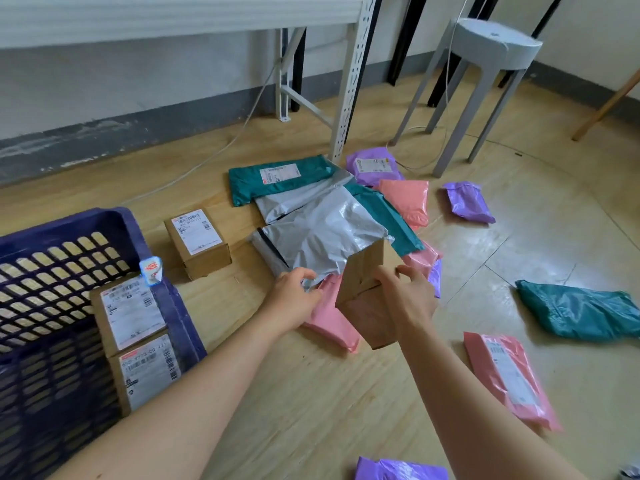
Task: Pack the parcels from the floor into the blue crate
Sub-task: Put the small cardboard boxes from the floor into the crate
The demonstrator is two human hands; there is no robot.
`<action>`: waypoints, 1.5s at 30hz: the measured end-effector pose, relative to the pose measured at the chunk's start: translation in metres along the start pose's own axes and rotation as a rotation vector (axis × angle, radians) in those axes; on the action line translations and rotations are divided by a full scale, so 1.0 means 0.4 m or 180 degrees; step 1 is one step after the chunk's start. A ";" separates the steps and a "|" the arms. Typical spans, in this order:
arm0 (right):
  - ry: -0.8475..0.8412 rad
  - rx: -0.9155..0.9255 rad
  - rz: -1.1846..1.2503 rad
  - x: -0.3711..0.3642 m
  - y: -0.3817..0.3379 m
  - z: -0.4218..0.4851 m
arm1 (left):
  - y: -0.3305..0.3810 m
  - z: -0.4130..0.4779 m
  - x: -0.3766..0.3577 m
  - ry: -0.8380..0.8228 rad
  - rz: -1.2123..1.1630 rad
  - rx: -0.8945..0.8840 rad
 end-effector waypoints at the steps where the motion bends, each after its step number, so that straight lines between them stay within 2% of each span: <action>1: -0.0064 0.0019 0.0108 0.000 -0.022 -0.019 | 0.000 -0.013 0.013 0.0007 -0.0103 0.0057; 6: -0.0487 0.0290 0.0543 0.000 -0.149 -0.118 | 0.004 -0.088 0.116 0.0193 -0.0461 0.0107; 11: -0.0973 0.0325 0.0895 -0.016 -0.266 -0.232 | 0.004 -0.157 0.233 0.0413 -0.0773 0.0213; 16: -0.1531 -0.0031 0.1226 -0.052 -0.348 -0.345 | -0.025 -0.226 0.347 0.0667 -0.1280 0.0401; 23: -0.2166 -0.0442 0.1544 -0.143 -0.427 -0.495 | -0.099 -0.312 0.479 0.0751 -0.2112 0.0863; 31: -0.2859 -0.0783 0.1829 -0.271 -0.399 -0.578 | -0.193 -0.364 0.545 0.0672 -0.3226 0.1046; 37: -0.2942 -0.0719 0.1697 -0.338 -0.339 -0.574 | -0.239 -0.382 0.588 0.0905 -0.3256 0.1178; 42: -0.2653 -0.0179 0.1304 -0.371 -0.347 -0.578 | -0.271 -0.372 0.605 0.0999 -0.2993 0.1249; 45: -0.2822 0.0100 0.1352 -0.382 -0.359 -0.592 | -0.275 -0.377 0.616 0.0981 -0.2854 0.1200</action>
Point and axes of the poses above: each hand's wrist, its own z-axis towards the middle knuckle, its own x-axis out of the back of the hand, y = z × x, the point moved 3 cm from there along z, towards the middle knuckle, and after that the axes turned 4 degrees about x, right-handed, at the moved point
